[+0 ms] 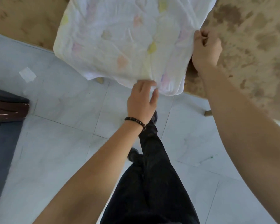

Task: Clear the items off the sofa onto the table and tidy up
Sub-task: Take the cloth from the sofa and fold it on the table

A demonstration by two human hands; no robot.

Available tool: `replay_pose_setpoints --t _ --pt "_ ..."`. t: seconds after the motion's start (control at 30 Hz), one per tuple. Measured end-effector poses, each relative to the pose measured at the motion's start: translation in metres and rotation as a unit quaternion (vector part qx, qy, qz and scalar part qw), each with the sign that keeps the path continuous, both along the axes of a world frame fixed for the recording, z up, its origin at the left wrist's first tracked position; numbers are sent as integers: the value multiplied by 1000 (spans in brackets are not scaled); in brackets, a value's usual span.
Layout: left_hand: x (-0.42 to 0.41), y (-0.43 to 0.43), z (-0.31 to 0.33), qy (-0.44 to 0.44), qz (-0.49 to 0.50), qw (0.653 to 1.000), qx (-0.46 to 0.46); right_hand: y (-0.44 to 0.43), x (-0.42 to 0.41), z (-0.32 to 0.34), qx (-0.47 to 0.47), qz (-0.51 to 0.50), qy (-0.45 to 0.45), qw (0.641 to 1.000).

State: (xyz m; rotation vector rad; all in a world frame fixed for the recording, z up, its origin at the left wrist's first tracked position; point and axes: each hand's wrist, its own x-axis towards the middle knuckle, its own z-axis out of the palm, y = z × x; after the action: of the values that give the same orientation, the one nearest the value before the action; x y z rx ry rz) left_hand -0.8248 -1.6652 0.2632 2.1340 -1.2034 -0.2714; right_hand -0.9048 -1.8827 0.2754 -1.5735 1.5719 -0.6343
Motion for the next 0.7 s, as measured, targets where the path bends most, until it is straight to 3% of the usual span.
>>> replay_pose_setpoints --t 0.07,0.2,0.27,0.57,0.7 --pt "31 -6 1 -106 14 994 -23 1 2 0 -9 -1 9 1000" --pt "85 -18 -10 -158 -16 967 201 4 7 3 -4 -15 14 1000" --pt "93 -17 -14 -169 -39 952 251 5 9 3 3 -18 5 1000" --pt "87 -12 2 -153 -44 947 279 4 10 13 42 -1 12 999" --pt "113 -50 12 -200 0 966 161 -12 21 23 64 22 93 993"
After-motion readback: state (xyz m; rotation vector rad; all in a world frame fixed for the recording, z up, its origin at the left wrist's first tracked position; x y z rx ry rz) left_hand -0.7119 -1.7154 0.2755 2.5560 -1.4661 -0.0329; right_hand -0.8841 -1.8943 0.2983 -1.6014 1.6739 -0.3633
